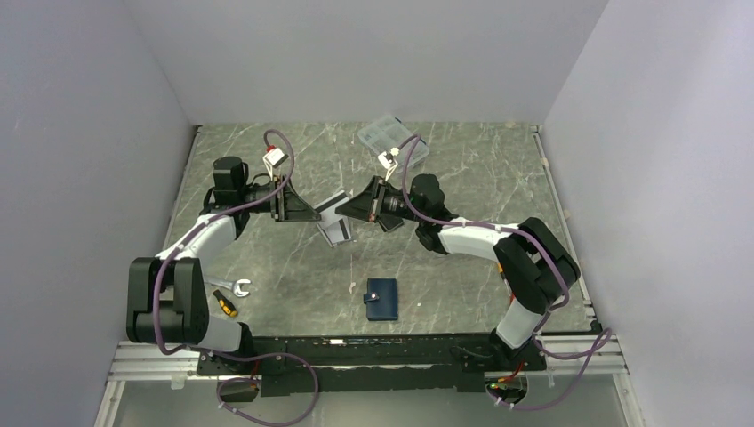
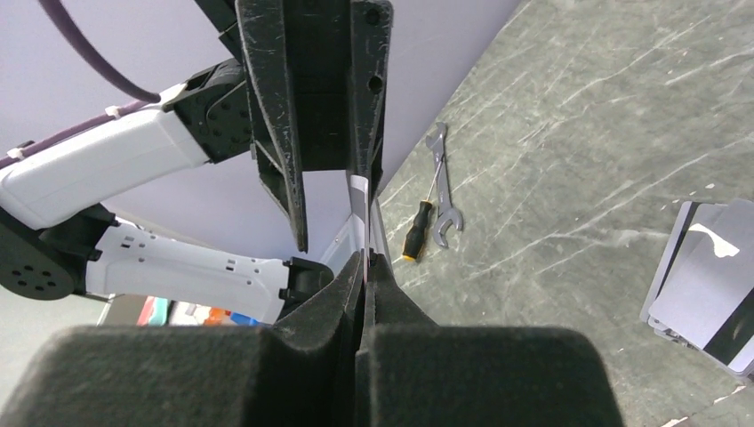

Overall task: Put the credit cards into the card holder
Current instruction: Pick up the credit card from the center of the board.

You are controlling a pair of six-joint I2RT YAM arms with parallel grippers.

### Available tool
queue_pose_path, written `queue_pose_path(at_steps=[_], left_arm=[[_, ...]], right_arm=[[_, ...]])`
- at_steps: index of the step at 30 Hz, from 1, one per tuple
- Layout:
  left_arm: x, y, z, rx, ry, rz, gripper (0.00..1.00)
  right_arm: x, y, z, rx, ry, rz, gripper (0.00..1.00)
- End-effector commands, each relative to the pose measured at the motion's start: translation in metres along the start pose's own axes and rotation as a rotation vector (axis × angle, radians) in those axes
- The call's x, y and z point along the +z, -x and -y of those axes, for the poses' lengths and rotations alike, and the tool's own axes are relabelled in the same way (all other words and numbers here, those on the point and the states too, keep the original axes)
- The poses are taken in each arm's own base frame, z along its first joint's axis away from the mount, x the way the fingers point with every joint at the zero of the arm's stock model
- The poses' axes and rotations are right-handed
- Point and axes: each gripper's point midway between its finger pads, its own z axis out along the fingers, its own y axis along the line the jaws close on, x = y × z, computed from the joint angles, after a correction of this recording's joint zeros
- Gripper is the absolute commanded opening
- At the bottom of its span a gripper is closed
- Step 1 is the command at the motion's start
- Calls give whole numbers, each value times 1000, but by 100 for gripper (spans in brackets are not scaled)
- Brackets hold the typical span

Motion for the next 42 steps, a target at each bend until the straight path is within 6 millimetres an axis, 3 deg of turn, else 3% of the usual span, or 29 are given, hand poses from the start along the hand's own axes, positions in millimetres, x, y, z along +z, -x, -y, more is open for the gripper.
queue_pose_path(at_steps=[1,9,11,14,18,25,35,42], left_arm=[[2,-1,25,125,-51,-35,35],[4,3,15,111,-8,-6,18],[4,4,10,104,12,5,13],[4,7,5,84,29,24,6],[-2,15,-1,1,25,57,2],[-1,17,-4,-22,21,94,0],[-16,27,-8,-41,51,185,0],[-17,28,-8,-41,59,217,0]], right_arm=[[2,16,-12,-50,19,46,0],[3,12,-19,-43,55,27,0],[2,14,-24,-31,72,35,8],[-1,16,-36,-13,120,55,30],[-5,14,-42,35,185,86,40],[9,14,-43,65,187,111,41],[26,13,-35,101,162,149,33],[38,24,-31,126,144,210,26]])
